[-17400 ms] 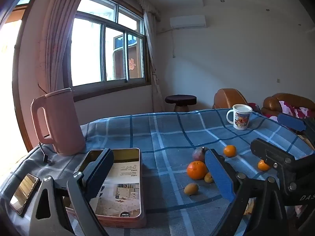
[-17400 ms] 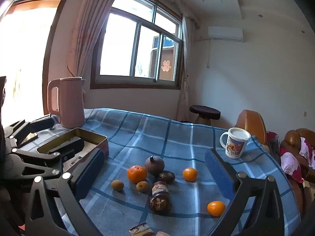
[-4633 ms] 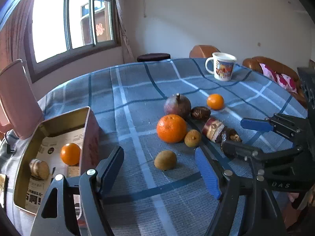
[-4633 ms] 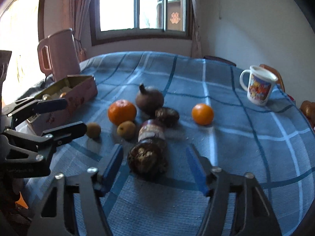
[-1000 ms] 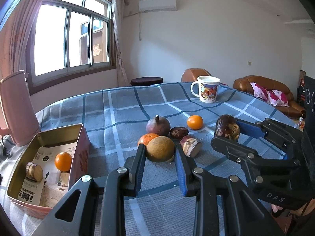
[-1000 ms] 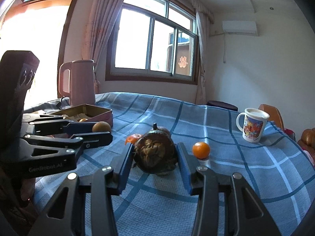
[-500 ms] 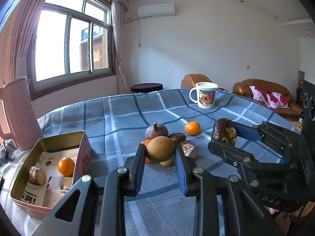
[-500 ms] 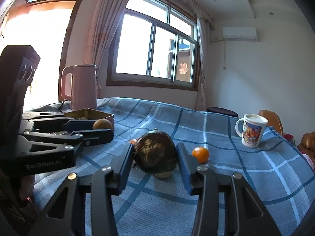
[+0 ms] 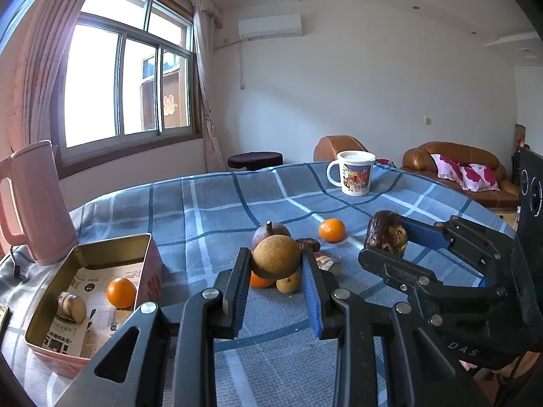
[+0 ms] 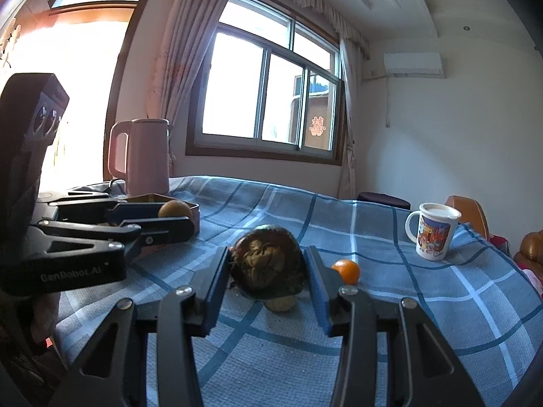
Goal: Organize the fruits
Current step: 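Carry the brown fruit toward the tin box while the right gripper carries the jar there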
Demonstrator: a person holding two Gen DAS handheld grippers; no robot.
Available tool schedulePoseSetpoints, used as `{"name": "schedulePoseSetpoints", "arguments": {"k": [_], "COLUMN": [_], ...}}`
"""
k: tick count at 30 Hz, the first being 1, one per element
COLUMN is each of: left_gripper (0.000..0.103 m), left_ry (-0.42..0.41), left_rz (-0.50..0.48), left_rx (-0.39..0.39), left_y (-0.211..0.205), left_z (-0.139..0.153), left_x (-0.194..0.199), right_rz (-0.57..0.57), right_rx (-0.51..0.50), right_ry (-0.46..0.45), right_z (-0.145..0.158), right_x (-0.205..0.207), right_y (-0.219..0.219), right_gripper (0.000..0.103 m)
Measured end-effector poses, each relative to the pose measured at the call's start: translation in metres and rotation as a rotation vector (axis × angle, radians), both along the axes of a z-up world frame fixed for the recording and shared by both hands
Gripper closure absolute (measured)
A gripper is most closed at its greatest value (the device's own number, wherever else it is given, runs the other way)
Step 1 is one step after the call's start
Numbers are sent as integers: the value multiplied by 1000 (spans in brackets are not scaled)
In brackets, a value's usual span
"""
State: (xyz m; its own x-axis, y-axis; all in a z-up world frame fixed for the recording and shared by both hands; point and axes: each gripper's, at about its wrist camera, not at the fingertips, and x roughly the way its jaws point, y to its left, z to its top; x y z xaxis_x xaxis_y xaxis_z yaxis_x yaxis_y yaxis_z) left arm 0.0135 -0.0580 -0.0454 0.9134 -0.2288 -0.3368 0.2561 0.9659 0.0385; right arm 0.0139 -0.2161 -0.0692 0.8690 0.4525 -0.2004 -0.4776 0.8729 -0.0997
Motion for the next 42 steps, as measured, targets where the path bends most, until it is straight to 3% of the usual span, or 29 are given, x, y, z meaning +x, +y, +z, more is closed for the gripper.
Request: {"name": "schedulePoseSetpoints", "arguments": {"k": [19,32,42], "left_gripper": [72,72,72], "left_ry": [-60,-90,-107], "left_rz": [9,20,55], "left_rx": [7,12,-5], "left_y": [0,2,16], "left_z": [9,15,25], "left_x": [-10,-14,-15], "right_rz": [29,48,76], "right_rx": [13,46,21], "right_ry": [-53,-20,-43], "right_z": [1,6,25], "right_x": [-9,-3,-6], "right_y": [-2,-3,12], "right_gripper": [56,56,56]}}
